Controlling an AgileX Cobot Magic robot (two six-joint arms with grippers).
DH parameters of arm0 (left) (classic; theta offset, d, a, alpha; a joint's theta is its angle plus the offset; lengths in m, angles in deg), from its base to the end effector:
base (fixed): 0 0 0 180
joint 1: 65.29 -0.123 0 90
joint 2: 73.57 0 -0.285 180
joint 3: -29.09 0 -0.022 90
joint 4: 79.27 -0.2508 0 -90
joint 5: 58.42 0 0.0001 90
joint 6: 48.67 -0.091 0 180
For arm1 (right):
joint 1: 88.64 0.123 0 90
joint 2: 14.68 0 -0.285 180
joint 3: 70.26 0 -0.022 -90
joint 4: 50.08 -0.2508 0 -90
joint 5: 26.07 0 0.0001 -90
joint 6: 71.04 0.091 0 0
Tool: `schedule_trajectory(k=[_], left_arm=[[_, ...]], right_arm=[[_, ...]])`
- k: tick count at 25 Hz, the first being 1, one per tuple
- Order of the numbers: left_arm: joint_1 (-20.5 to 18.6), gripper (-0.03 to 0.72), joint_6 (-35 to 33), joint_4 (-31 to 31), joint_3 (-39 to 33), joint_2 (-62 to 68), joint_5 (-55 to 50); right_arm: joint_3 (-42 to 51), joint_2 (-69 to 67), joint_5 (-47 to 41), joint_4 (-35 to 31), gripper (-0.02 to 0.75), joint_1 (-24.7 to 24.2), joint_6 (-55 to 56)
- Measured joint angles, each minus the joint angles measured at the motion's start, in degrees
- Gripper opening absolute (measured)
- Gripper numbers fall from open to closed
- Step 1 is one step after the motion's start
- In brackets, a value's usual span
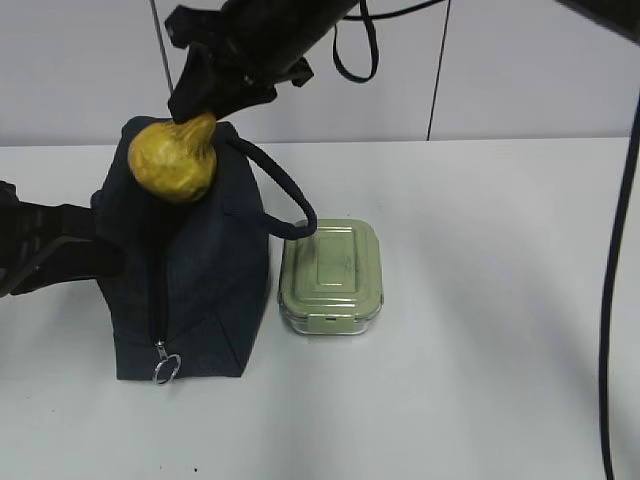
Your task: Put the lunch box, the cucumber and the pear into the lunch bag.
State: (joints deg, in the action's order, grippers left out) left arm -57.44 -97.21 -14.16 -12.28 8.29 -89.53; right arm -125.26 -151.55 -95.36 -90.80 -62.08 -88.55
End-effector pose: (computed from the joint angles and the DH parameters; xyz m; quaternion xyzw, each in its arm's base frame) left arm 0.2277 -0.0745 0.2268 0.0468 0.9074 -0.2850 0.3053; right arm 0.4171 0.2706 0.3157 -0.3053 0.8560 0.3632 0.2055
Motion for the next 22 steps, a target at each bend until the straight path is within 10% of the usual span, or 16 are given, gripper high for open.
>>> schedule_trajectory(k=[10, 22], left_arm=[[0.0, -0.014, 0.0, 0.1, 0.0, 0.0, 0.0], [0.0, -0.014, 0.0, 0.1, 0.0, 0.0, 0.2]], right_arm=[[0.0, -6.5, 10.0, 1.4, 0.23, 0.0, -0.2], [-4.9, -7.4, 7.8, 0.2, 0.437, 0.0, -1.4]])
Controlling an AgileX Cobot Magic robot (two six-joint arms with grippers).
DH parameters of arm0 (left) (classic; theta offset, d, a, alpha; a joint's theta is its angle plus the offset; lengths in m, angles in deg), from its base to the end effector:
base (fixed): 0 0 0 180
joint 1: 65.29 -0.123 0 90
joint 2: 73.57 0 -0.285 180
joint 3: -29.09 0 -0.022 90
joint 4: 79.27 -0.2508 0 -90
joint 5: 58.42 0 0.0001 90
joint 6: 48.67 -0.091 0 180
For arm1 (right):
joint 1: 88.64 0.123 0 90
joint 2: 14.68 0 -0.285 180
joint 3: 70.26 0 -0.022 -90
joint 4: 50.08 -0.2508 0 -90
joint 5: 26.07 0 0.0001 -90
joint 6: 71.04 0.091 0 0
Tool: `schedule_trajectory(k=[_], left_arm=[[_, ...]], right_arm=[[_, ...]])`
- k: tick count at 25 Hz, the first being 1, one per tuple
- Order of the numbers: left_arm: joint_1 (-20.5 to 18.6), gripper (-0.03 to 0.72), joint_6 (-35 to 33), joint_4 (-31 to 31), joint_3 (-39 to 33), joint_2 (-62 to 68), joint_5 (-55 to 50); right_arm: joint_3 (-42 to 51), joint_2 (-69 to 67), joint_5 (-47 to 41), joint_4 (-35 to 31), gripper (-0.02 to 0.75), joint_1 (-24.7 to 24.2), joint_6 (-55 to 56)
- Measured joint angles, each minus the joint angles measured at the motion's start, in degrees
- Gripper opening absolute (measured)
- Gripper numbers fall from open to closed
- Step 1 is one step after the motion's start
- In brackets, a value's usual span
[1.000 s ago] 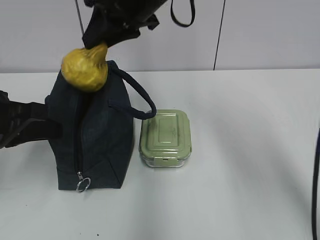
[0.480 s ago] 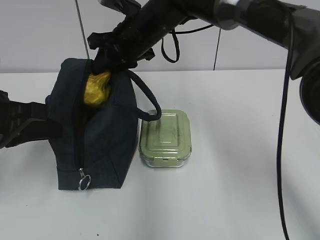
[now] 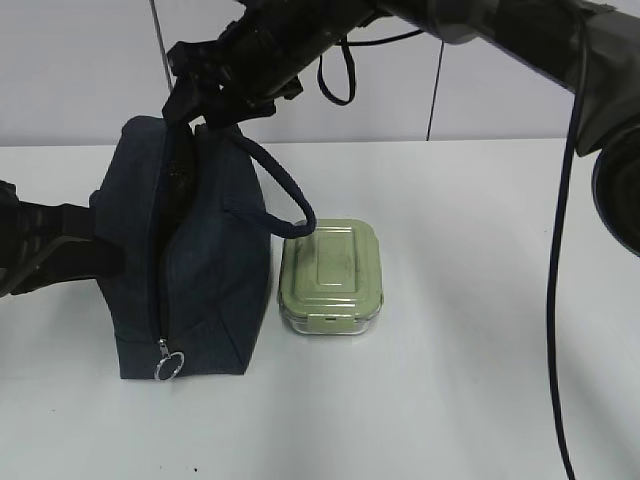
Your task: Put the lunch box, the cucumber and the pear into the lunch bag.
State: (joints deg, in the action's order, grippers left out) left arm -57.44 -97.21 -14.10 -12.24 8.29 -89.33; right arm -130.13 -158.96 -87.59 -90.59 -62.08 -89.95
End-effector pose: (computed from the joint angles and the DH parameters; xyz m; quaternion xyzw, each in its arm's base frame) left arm 0.2281 -0.0744 0.2271 0.0457 0.9072 -0.2842 0.3068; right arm 0.4489 0.2825 0.2794 -0.2833 0.8539 0.3569 0.2516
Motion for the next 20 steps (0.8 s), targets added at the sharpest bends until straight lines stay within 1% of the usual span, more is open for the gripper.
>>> schedule_trajectory(k=[2, 5, 9, 15, 20], left_arm=[[0.0, -0.014, 0.0, 0.0, 0.0, 0.0, 0.0], [0.0, -0.014, 0.0, 0.0, 0.0, 0.0, 0.0], [0.0, -0.014, 0.0, 0.0, 0.0, 0.0, 0.0], [0.0, -0.014, 0.0, 0.0, 0.0, 0.0, 0.0], [0.0, -0.014, 0.0, 0.0, 0.0, 0.0, 0.0]], right_arm=[[-3.1, 0.0, -3.5, 2.1, 0.422, -0.1, 0.3], [-8.0, 0.1, -8.4, 7.9, 0.375, -0.2, 2.8], [-11.9, 0.2, -9.8, 12.1, 0.323, -0.7, 5.7], [-12.4, 1.6, -10.3, 18.5, 0.311, -1.0, 9.0], [-12.4, 5.6, -10.7, 24.1, 0.31, -1.0, 12.3]])
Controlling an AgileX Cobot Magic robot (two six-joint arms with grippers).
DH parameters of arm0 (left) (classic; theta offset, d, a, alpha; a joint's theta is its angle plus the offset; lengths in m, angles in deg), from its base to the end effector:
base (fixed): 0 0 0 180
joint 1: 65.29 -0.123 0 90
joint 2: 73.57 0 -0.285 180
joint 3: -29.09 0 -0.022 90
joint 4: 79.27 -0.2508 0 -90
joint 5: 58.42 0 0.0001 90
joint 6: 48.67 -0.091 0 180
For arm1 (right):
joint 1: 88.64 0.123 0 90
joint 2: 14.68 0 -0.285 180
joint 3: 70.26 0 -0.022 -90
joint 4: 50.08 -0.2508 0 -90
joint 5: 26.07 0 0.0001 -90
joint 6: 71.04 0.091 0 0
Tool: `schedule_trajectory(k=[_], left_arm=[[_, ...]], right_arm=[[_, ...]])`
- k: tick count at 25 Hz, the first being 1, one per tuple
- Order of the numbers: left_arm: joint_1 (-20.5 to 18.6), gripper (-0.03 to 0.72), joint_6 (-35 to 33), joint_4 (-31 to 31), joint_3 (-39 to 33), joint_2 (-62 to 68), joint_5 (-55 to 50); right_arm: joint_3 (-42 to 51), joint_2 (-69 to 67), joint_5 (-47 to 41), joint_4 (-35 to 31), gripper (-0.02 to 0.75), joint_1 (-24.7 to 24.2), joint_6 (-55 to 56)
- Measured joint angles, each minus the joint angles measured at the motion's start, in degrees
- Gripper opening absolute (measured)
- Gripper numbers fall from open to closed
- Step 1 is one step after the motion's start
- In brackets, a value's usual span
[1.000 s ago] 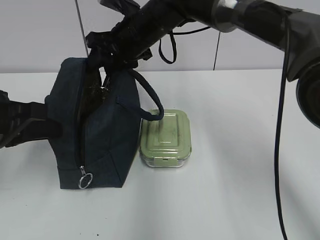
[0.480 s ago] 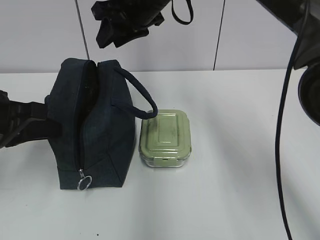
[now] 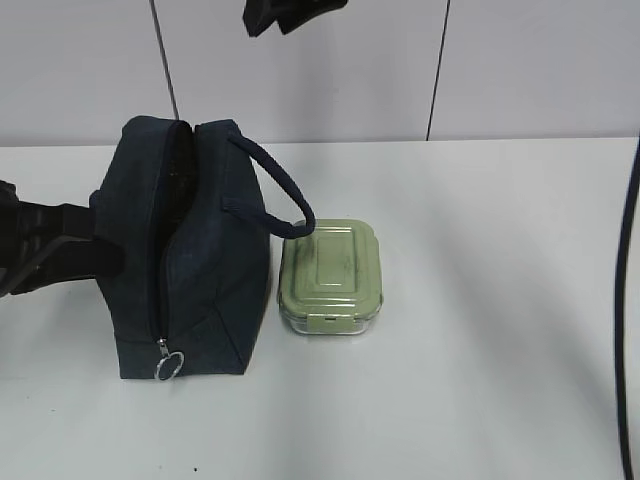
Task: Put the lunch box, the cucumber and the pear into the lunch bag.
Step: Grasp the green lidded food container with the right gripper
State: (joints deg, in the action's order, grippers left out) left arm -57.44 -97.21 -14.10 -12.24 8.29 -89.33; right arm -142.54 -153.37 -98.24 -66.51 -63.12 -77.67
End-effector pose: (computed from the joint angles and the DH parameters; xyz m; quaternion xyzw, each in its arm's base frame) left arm 0.2281 -0.0744 0.2271 0.0457 0.9072 -0.2842 0.3068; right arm 0.4351 0.2349 0.3666 -0.2632 0.8876 0.1982 0.3218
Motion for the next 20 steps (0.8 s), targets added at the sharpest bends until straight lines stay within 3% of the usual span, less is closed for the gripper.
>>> schedule_trajectory(k=[7, 15, 20], left_arm=[[0.0, -0.014, 0.0, 0.0, 0.0, 0.0, 0.0], [0.0, -0.014, 0.0, 0.0, 0.0, 0.0, 0.0], [0.0, -0.014, 0.0, 0.0, 0.0, 0.0, 0.0]], right_arm=[[6.5, 9.8, -0.1, 7.8, 0.31, -0.1, 2.0], [27.7, 23.3, -0.1, 16.4, 0.309, -0.1, 4.7], [41.5, 30.5, -0.1, 18.4, 0.303, -0.1, 6.0]])
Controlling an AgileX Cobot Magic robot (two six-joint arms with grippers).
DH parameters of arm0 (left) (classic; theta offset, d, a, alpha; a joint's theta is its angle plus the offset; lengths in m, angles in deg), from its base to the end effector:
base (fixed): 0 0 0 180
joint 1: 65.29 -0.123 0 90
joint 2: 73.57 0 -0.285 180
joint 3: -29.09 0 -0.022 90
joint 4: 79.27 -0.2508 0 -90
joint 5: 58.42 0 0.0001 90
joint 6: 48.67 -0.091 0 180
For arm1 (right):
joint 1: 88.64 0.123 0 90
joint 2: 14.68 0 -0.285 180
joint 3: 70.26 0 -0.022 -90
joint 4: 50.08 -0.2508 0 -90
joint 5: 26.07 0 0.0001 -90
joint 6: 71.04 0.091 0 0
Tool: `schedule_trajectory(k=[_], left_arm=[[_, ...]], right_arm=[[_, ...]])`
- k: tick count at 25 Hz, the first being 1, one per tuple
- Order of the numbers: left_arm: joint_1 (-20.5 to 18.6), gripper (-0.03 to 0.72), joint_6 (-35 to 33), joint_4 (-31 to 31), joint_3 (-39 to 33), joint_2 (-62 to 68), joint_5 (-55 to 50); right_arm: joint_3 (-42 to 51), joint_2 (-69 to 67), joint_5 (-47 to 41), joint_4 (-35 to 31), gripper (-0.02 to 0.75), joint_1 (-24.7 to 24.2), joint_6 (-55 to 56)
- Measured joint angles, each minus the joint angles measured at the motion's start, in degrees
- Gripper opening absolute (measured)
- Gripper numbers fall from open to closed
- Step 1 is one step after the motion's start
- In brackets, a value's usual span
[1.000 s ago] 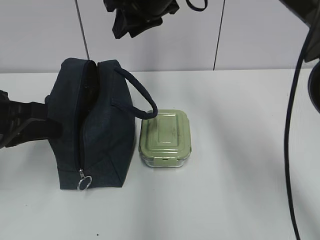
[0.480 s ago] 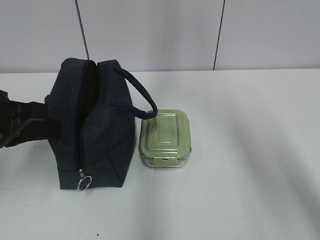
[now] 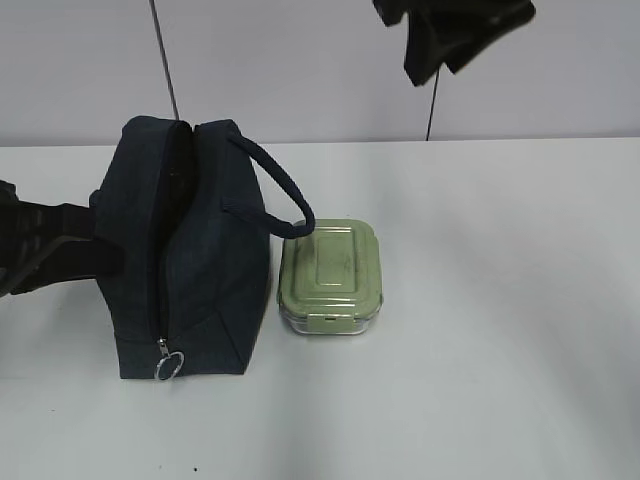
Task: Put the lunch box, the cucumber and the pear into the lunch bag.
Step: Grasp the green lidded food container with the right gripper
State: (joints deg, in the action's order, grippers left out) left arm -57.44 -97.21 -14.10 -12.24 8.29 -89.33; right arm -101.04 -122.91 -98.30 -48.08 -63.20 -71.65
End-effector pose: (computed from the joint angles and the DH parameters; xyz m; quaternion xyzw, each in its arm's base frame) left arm 0.2281 -0.0744 0.2271 0.0457 0.9072 -0.2842 0.3068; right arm 0.3400 0.1584 0.3911 -0.2183 0.9400 0.0392 0.2591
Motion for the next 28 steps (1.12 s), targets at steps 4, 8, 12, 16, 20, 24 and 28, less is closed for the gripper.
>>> schedule_trajectory(k=[4, 8, 12, 16, 20, 24, 28], left_arm=[[0.0, -0.014, 0.0, 0.0, 0.0, 0.0, 0.0], [0.0, -0.014, 0.0, 0.0, 0.0, 0.0, 0.0], [0.0, -0.014, 0.0, 0.0, 0.0, 0.0, -0.1], [0.0, -0.014, 0.0, 0.0, 0.0, 0.0, -0.1], [0.0, -0.014, 0.0, 0.0, 0.0, 0.0, -0.2], [0.0, -0.014, 0.0, 0.0, 0.0, 0.0, -0.2], [0.0, -0.014, 0.0, 0.0, 0.0, 0.0, -0.2]], right_arm=[[11.4, 5.6, 2.4, 0.1, 0.303, 0.0, 1.4], [21.7, 9.1, 8.6, -2.0, 0.302, -0.3, 2.3], [29.4, 9.5, 16.0, -10.0, 0.285, -2.3, 0.9], [32.9, 8.8, 20.5, -24.8, 0.249, -7.6, -8.4], [33.1, 6.2, 19.8, -39.9, 0.239, -14.1, -21.5], [33.1, 1.0, 14.4, -52.7, 0.238, -18.8, -32.4], [33.1, -5.2, 10.0, -61.3, 0.238, -20.7, -38.9]])
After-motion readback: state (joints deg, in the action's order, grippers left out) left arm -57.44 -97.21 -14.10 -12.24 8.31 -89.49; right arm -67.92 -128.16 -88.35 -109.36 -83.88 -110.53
